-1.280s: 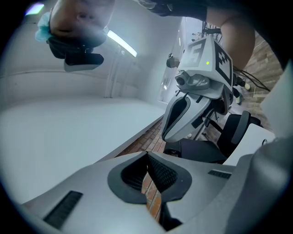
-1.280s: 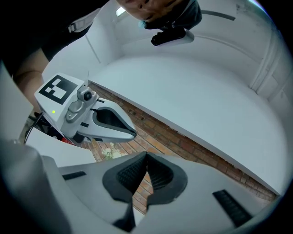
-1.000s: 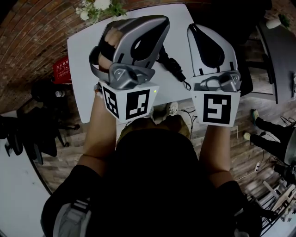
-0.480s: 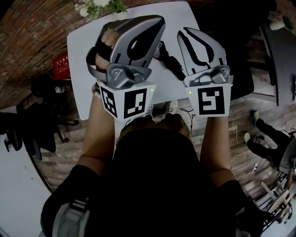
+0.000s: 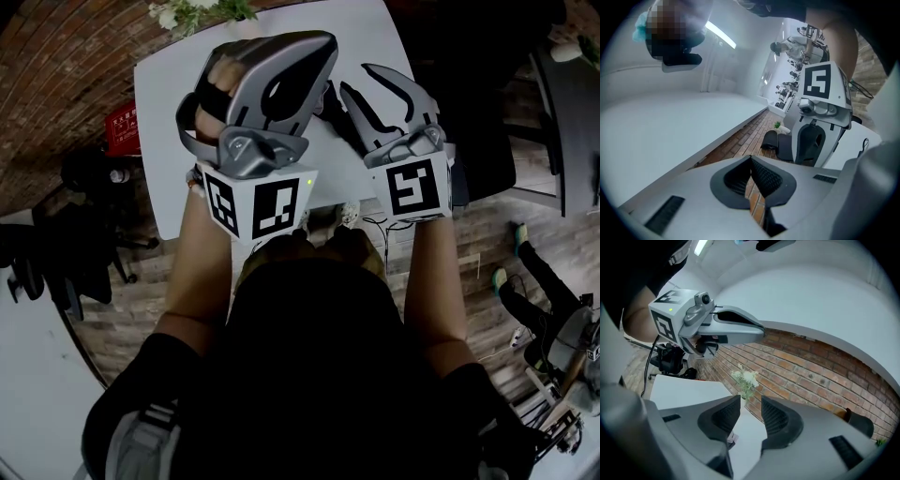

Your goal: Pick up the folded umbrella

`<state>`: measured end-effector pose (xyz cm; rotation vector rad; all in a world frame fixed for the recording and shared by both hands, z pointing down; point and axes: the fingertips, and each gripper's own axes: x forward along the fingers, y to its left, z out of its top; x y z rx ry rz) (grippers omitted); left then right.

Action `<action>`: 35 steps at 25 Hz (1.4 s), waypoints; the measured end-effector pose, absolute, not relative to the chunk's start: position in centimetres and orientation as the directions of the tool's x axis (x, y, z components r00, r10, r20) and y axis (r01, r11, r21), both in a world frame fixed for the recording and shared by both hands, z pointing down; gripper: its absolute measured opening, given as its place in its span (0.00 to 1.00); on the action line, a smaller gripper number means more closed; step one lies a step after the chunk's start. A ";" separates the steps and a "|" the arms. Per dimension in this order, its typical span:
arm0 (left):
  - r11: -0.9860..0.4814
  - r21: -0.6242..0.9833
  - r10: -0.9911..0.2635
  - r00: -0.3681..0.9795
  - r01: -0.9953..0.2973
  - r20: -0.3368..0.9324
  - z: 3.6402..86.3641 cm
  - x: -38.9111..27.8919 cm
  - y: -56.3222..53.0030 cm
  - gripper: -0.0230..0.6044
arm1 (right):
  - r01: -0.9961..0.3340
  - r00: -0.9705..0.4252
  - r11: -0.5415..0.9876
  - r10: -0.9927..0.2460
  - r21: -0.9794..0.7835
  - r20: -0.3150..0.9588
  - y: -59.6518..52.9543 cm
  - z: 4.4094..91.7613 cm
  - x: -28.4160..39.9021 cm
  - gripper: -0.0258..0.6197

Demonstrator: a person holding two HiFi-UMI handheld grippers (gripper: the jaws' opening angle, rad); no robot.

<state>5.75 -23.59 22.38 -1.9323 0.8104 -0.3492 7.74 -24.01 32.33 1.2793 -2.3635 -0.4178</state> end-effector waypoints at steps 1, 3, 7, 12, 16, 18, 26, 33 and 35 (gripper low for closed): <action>-0.305 -0.870 -0.666 0.740 -0.387 -0.096 22.4 6.0 -23.6 0.06 | -0.720 -0.491 0.537 -0.842 0.439 0.224 -24.1 32.7 7.7 0.27; -0.307 -0.869 -0.664 0.741 -0.387 -0.095 22.5 6.2 -23.7 0.06 | -0.723 -0.494 0.550 -0.835 0.419 0.243 -24.3 33.8 7.8 0.28; -0.313 -0.865 -0.668 0.739 -0.391 -0.093 22.7 6.3 -23.9 0.06 | -0.727 -0.494 0.573 -0.819 0.377 0.292 -24.6 36.5 7.9 0.31; -0.318 -0.862 -0.673 0.734 -0.396 -0.089 22.9 6.2 -24.1 0.06 | -0.730 -0.503 0.601 -0.794 0.324 0.341 -24.7 39.2 7.7 0.33; -0.320 -0.861 -0.674 0.734 -0.396 -0.087 23.0 6.2 -24.0 0.06 | -0.729 -0.517 0.627 -0.766 0.272 0.382 -24.6 41.2 7.7 0.35; -0.321 -0.860 -0.676 0.732 -0.397 -0.085 23.1 6.2 -24.0 0.06 | -0.727 -0.517 0.635 -0.756 0.261 0.401 -24.5 42.0 7.7 0.37; -0.332 -0.855 -0.685 0.725 -0.399 -0.073 23.7 5.7 -24.1 0.06 | -0.713 -0.534 0.670 -0.709 0.205 0.461 -24.2 44.8 7.1 0.42; -0.344 -0.851 -0.688 0.723 -0.397 -0.060 24.4 5.8 -23.8 0.06 | -0.706 -0.533 0.691 -0.663 0.156 0.525 -23.8 48.0 7.1 0.45; -0.348 -0.850 -0.688 0.724 -0.395 -0.055 24.7 5.7 -23.8 0.06 | -0.703 -0.525 0.695 -0.651 0.152 0.548 -23.7 48.9 7.1 0.46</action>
